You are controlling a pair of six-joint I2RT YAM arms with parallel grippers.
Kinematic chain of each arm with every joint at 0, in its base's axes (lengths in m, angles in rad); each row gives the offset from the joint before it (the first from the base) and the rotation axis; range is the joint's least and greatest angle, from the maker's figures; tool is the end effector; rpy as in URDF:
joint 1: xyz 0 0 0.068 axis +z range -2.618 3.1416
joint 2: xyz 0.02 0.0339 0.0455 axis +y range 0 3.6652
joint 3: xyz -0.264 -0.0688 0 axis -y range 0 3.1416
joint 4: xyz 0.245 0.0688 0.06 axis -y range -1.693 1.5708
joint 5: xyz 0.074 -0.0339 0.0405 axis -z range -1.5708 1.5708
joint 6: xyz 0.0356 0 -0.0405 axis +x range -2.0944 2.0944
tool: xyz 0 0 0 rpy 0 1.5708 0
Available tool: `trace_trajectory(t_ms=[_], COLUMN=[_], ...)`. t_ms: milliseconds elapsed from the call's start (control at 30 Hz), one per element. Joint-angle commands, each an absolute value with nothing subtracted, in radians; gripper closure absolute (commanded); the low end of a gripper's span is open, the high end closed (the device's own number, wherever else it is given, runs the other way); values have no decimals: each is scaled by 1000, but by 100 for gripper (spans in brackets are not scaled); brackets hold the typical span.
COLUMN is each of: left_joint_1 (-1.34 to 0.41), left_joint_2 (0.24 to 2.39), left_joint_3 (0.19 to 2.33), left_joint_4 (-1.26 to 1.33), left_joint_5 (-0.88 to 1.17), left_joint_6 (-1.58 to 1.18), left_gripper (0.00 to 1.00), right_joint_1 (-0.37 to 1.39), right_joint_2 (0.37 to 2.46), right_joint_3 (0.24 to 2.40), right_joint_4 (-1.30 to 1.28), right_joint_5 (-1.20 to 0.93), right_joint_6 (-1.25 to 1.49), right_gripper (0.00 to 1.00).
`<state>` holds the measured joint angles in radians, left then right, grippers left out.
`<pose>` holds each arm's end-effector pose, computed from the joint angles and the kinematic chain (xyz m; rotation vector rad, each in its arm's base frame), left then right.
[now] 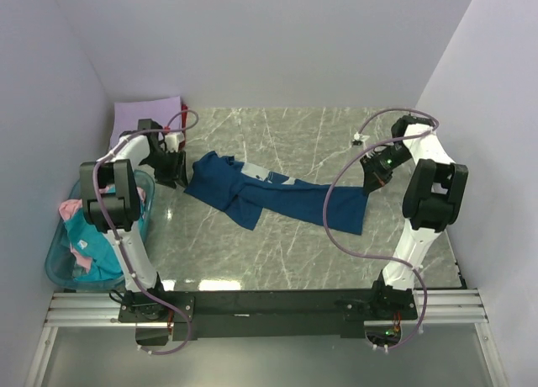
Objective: Fold and stack the t-shirts
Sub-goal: Flatten the tshirt out
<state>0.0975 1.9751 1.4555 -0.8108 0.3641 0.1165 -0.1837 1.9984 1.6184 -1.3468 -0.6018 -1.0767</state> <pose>0.3912 0.0255 0.1825 0.0897 2.8258 -0.4809 0.3608 -0.0465 0.2165 -1.1445 2.5475 0.8286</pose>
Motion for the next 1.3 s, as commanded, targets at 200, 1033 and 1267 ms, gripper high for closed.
trace_trajectory(t_ms=[200,1033,1267], left_joint_1=[18,221,278], left_joint_2=[2014,1501,1287], left_joint_3=[1382,1657,1721], left_joint_4=[-703,-692,-467], left_joint_5=[250,742,735], left_joint_6=[72,-176,-340], left_gripper=[55,99,99], right_joint_1=[-187,-192,-192], right_joint_2=[1896,1452,1295], right_joint_3=[1608,1647,1747], right_joint_4=[-1378,-947,-793], right_joint_5=[-601,-450,-350], right_joint_6=[-1057,-644,-520], right_gripper=[100,100,100])
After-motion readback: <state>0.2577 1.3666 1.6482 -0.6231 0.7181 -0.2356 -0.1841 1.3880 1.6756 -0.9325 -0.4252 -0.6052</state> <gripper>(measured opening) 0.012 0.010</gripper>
